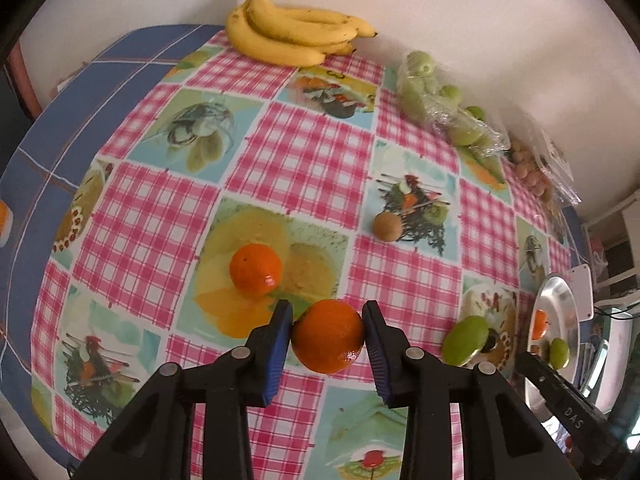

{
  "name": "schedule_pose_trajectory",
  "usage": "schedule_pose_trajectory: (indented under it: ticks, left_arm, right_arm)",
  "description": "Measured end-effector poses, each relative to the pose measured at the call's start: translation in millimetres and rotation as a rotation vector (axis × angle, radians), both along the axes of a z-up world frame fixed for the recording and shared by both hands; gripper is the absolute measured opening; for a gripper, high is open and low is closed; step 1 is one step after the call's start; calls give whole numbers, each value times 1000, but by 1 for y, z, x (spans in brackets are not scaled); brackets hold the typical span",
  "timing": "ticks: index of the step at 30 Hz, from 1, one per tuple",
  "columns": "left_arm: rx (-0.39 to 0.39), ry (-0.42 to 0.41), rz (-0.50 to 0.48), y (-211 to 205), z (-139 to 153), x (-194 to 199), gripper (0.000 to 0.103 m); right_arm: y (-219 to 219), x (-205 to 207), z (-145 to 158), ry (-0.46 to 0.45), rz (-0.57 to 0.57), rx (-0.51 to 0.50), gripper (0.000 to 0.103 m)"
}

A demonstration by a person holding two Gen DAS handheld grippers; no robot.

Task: Organize fruits
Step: 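Carry the orange in the left tool and the plum in the right tool over the bowl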

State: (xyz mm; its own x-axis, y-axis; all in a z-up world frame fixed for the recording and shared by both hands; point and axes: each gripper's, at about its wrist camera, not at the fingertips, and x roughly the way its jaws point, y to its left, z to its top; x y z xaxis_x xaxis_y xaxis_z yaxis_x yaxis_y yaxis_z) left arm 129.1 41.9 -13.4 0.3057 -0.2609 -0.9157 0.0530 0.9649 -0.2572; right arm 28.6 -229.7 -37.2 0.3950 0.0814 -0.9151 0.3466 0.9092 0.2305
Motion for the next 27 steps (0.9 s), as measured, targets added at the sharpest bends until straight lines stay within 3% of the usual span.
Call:
schedule_pose_trajectory:
  ticks: [13,27]
  left_arm:
    - [-8,-34,-101,-61,8,-15,38]
    - [5,-83,-366,-173,18,-57,38]
  right_arm:
    - [-49,-15,4,-10,-112,1,28]
    - [-133,-61,7,-26,-322,12,28]
